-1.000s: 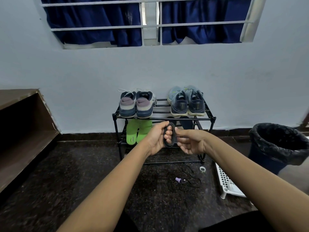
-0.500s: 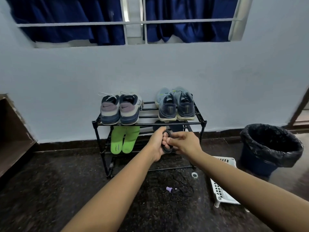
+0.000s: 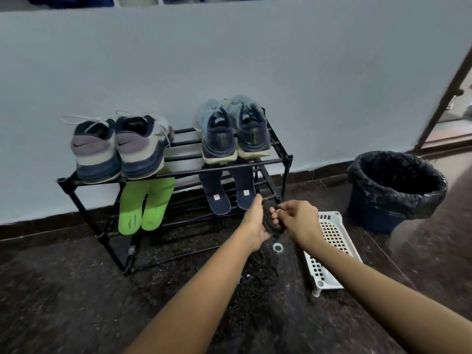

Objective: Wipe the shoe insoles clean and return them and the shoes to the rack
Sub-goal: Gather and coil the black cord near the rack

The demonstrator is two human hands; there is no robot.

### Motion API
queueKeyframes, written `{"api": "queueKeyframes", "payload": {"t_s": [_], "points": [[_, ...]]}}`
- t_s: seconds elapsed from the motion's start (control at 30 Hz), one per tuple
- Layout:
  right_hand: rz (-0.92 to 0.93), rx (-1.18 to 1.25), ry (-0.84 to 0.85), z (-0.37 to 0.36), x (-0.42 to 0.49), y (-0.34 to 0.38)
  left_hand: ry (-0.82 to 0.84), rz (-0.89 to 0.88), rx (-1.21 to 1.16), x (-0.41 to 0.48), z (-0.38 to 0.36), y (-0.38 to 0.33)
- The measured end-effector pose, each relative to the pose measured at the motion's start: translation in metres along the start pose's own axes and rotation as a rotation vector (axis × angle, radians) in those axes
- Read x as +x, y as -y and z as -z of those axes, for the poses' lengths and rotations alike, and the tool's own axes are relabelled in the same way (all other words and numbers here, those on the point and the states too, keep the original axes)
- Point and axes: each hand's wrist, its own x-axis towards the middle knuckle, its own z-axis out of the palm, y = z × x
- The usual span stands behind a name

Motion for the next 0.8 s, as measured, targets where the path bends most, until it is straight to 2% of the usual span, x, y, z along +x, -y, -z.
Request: {"api": "queueKeyframes", "payload": {"t_s": [0.2, 0.33, 0.8], "points": [[-0.179, -0.084, -0.201, 0.017, 0.037, -0.083, 0.034, 0.157, 0.218, 0.051, 0.001, 0.040], [-0.288, -0.215, -0.242, 0.023, 0.059, -0.135, 0.036, 0.202, 0.267, 0.080, 0.015, 0.068], [-0.417, -0.340, -0.164, -0.002, 0.123, -0.223, -0.029, 0.327, 0.325, 0.136, 0.036, 0.129]]}}
